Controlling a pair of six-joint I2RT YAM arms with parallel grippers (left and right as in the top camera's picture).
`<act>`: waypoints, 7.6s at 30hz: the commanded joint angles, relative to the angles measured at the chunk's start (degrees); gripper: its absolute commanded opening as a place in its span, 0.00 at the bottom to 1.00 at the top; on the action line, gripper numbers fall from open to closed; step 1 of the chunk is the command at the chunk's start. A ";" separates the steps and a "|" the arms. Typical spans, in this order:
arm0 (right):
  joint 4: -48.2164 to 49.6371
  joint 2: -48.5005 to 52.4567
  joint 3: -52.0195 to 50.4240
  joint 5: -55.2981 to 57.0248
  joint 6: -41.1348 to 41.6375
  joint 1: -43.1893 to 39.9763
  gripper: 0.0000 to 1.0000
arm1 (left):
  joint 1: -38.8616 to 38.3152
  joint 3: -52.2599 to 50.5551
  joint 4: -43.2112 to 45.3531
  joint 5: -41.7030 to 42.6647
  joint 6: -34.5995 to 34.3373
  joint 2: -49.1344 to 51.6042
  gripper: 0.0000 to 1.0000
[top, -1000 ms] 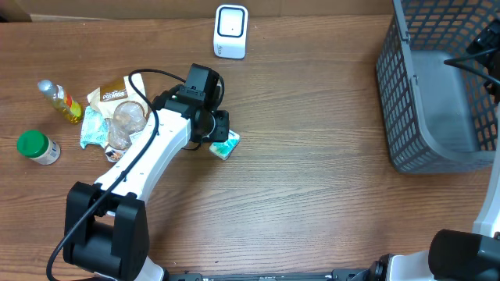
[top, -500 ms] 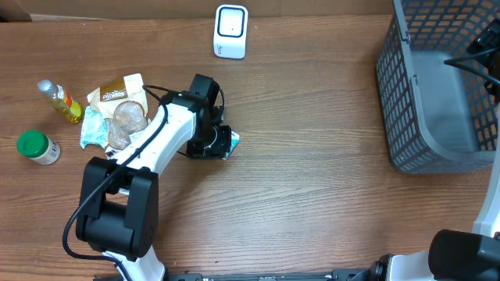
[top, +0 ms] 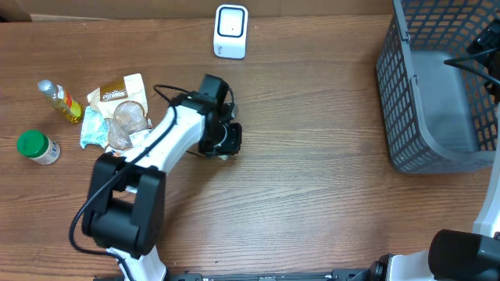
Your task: Scan the item barcode
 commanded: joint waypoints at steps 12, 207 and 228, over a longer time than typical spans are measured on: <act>0.28 -0.07 0.31 0.81 -0.24 0.00 1.00 | 2.34 0.85 -4.96 -21.66 -3.82 5.77 0.04; 0.28 -0.07 0.31 0.81 -0.24 0.00 1.00 | 21.86 8.59 -9.29 54.62 18.23 -29.77 0.04; 0.28 -0.07 0.31 0.81 -0.24 0.00 1.00 | 2.84 43.93 -14.36 -28.98 5.03 -9.99 0.04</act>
